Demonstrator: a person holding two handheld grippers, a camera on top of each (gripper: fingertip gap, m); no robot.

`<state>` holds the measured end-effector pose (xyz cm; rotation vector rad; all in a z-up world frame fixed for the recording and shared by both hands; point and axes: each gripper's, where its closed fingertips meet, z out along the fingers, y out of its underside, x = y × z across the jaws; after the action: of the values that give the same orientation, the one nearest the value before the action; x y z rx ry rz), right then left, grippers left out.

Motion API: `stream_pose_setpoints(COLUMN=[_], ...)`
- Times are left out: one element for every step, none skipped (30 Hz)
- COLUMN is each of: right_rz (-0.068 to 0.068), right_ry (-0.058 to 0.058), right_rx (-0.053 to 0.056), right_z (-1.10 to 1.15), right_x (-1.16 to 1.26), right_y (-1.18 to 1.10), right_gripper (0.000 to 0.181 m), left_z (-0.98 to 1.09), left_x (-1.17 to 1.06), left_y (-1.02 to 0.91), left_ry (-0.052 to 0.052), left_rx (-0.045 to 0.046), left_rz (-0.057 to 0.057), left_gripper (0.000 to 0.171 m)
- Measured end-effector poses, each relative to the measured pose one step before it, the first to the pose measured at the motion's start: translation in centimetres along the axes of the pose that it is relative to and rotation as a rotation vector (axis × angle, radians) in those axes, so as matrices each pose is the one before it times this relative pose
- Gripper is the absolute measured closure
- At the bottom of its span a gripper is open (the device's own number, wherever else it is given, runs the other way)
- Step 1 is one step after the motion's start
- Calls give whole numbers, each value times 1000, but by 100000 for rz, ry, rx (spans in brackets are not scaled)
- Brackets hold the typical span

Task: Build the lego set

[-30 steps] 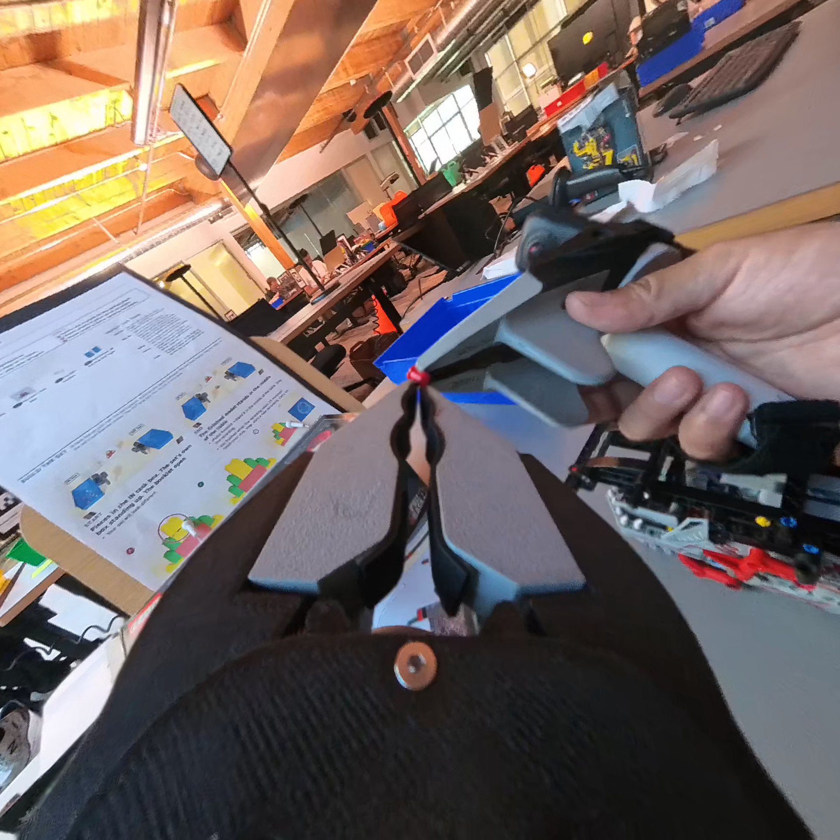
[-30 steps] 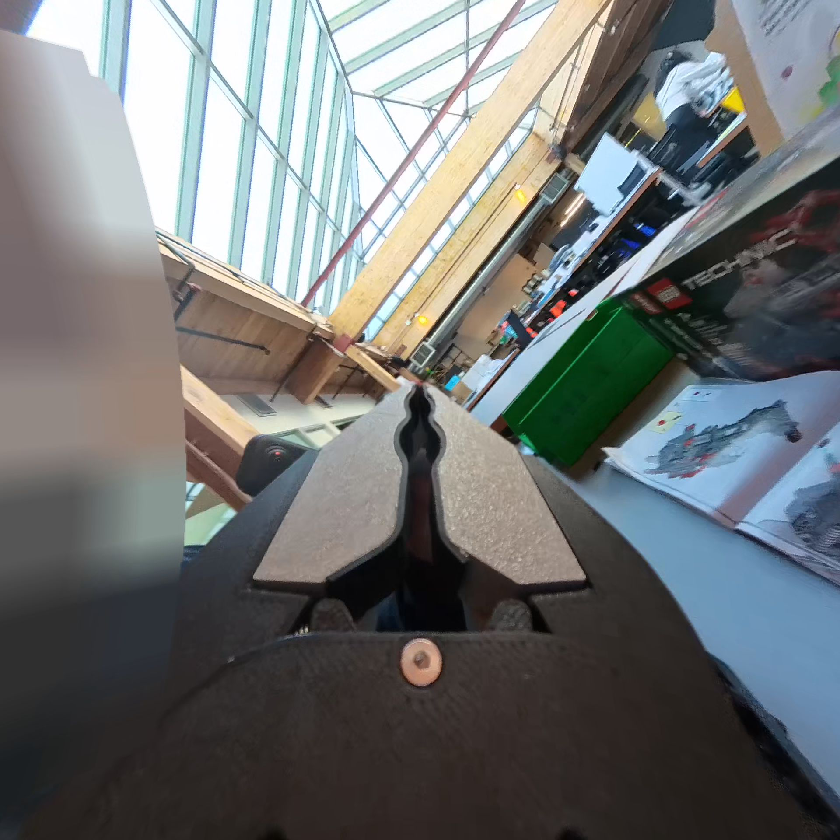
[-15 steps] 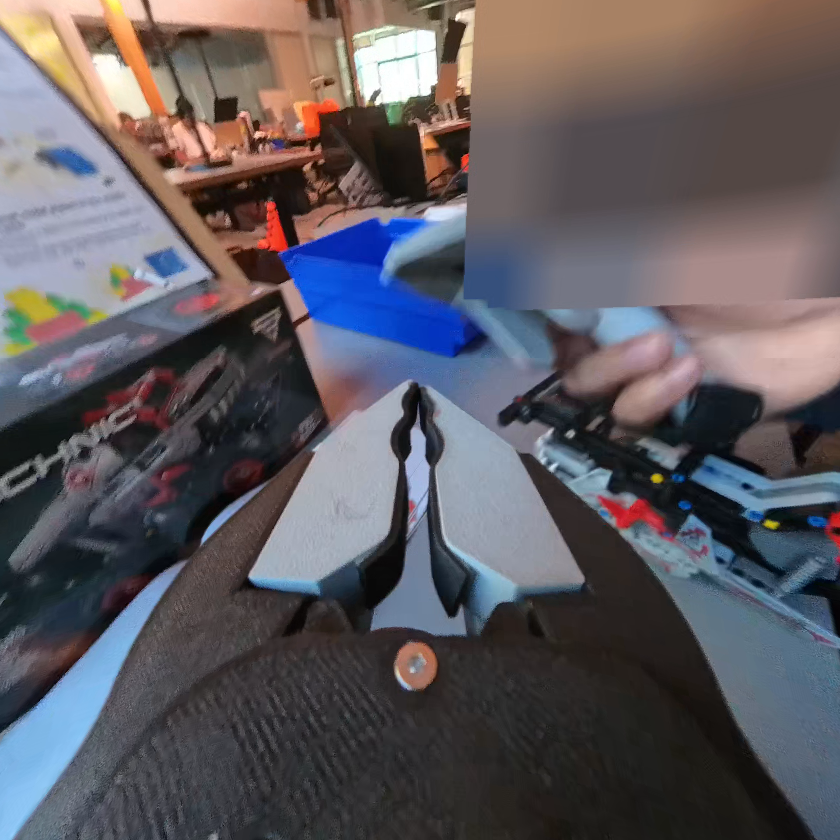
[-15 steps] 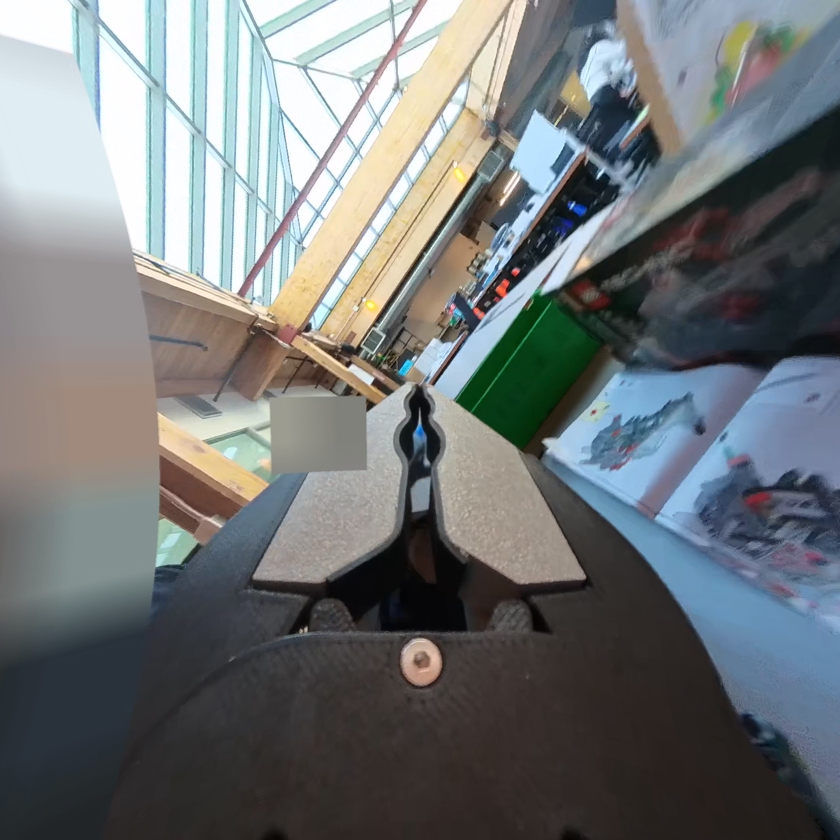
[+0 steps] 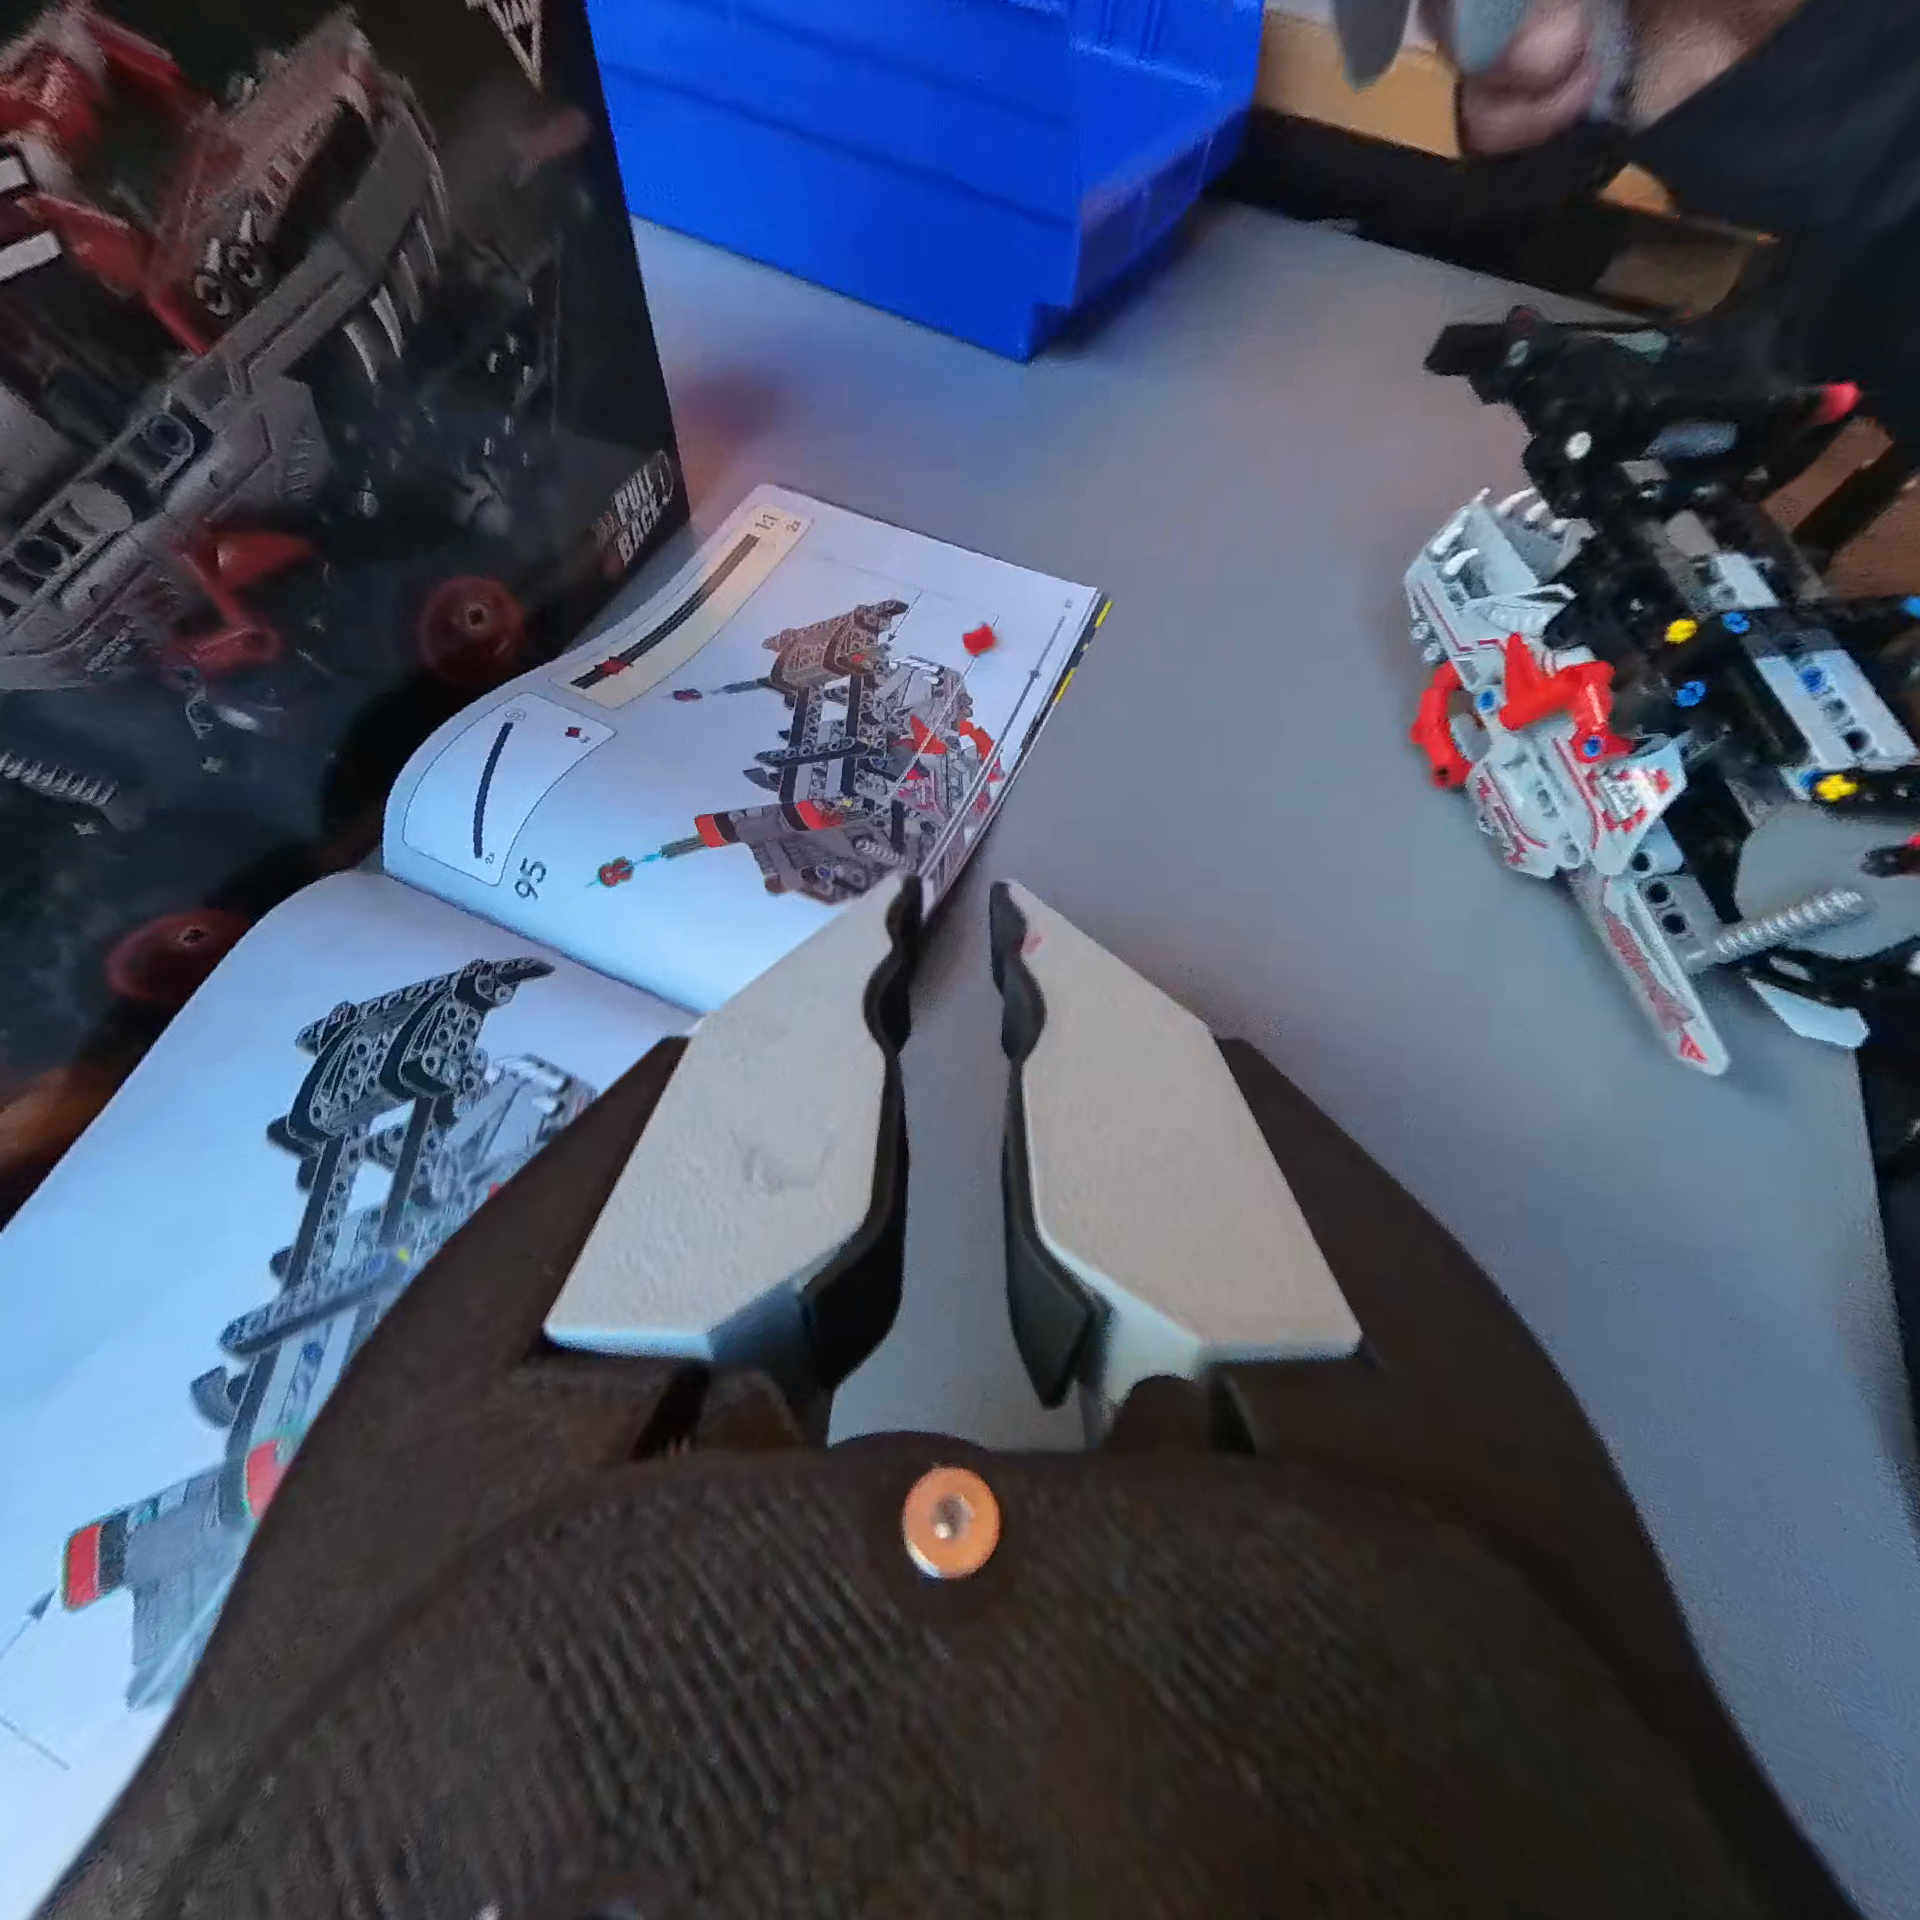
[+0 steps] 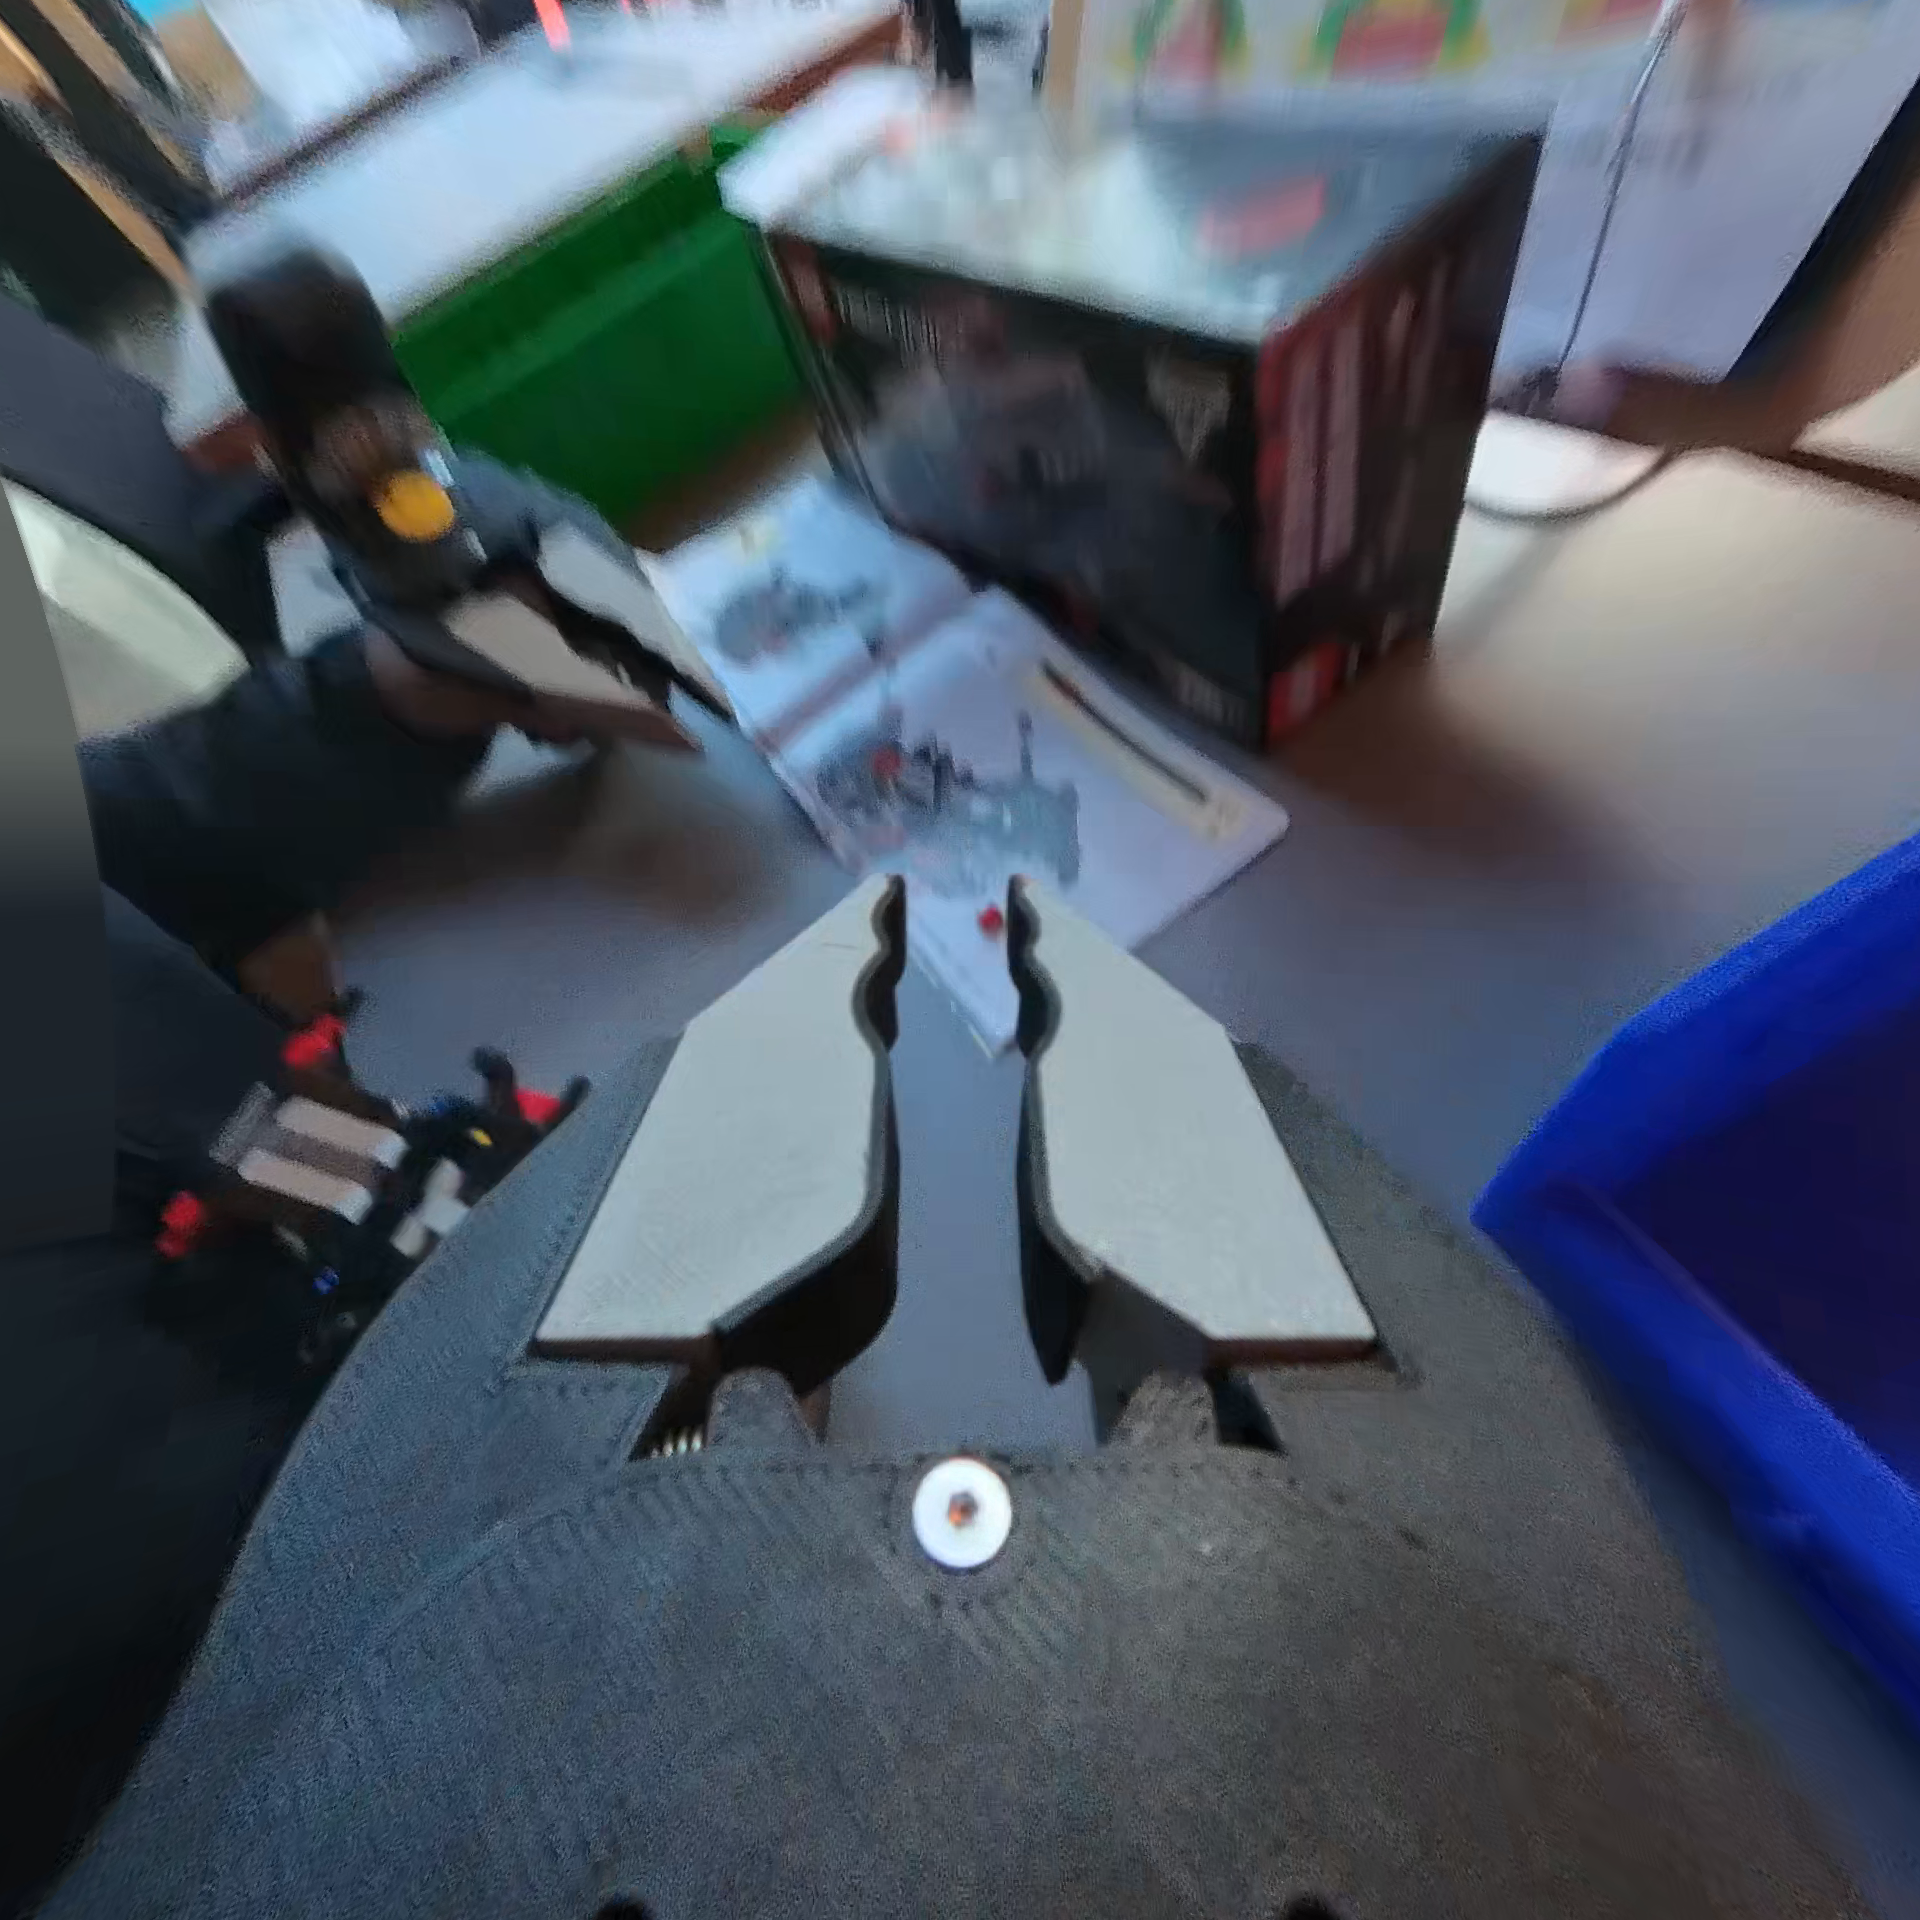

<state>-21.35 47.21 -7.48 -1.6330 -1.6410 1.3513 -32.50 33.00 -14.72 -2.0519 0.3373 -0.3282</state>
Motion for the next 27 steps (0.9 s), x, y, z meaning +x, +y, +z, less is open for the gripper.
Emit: stream_pose_setpoints(right_rz=[-814, -1777, -3194, -3616, -3560, -4750, -5392, -4665, -4219, -4619, -4864, -4914, -4573, -3551, -2275, -1501, -1685, -1602, -1898, -2560, -3005, -2964, -2691, -2231, -1183, 392, 1382], right_ry=[-214, -1502, -2005, -136, 1048, -383, -1173, 709, 625, -625, 469, 1866, 1237, 171, -138, -937, -1345, -77, -299, -1331, -1129, -1308, -2071, -1805, -884, -1032, -1311], right_rx=[-6436, -5227, -4114, -3823, -4081, -3609, -2869, -2912, -3082, -2433, -1487, -1156, -795, -534, -848, 151, 1212, 32, -637, 298, 1177, 495, -736, -1100, -387, -461, -631], right_z=[695, 899, 1043, 1152, 1166, 1106, 970, 816, 672, 528, 399, 314, 278, 270, 243, 125, 26, 5, 8, -28, -34, 20, 72, 87, 22, -19, -62], right_x=[203, -131, -273, 68, 308, 44, -142, 83, 16, -250, -102, 124, 83, -30, -15, -134, -212, -8, -49, -200, -180, -143, -207, -182, -33, -45, -110], right_y=[1376, 1030, 728, 596, 595, 516, 425, 450, 413, 269, 180, 244, 246, 220, 254, 29, -176, -28, 47, -89, -209, -124, 60, 112, 14, 18, 55], right_gripper=[166, 170, 173, 172, 173, 175, 175, 175, 175, 175, 176, 177, 177, 177, 177, 177, 175, 173, 169, 168, 169, 172, 176, 178, 179, 179, 179], left_z=[287, 377, 464, 503, 542, 559, 555, 534, 478, 431, 383, 377, 383, 364, 346, 313, 289, 267, 259, 247, 265, 262, 270, 259, 259, 225, 203], left_x=[189, 176, 42, -34, -9, -9, 178, 403, 270, 186, 194, 159, 127, 183, 286, 191, 123, 49, 30, 47, 108, 115, 102, 120, 148, 139, 118], left_y=[-486, -552, -468, -367, -294, -160, -75, -15, -2, 70, 129, 138, 205, 169, 79, 3, -12, 18, -8, -62, -123, -130, -126, -87, -52, -35, -10], left_ry=[1055, 942, -1, -441, -109, 49, 1367, 2510, 1375, 488, 633, 643, 783, 1322, 1887, 1013, 447, 9, 69, 346, 1007, 1211, 950, 831, 609, 178, -153], left_rx=[314, -19, -1057, -1334, -820, -661, -895, -1010, -543, -544, -864, -988, -1492, -1477, -920, -463, -487, -816, -812, -468, 3, 55, -32, -181, -478, -444, -380], left_rz=[604, 891, 1285, 2049, 2396, 1269, -308, -993, -549, 280, 804, 779, 222, -170, 103, 416, 834, 913, 922, 634, 190, -174, -207, 51, 346, 713, 929], left_gripper=[162, 162, 162, 161, 161, 162, 162, 163, 163, 164, 165, 165, 165, 165, 165, 165, 165, 165, 165, 164, 164, 164, 164, 164, 164, 164, 164])
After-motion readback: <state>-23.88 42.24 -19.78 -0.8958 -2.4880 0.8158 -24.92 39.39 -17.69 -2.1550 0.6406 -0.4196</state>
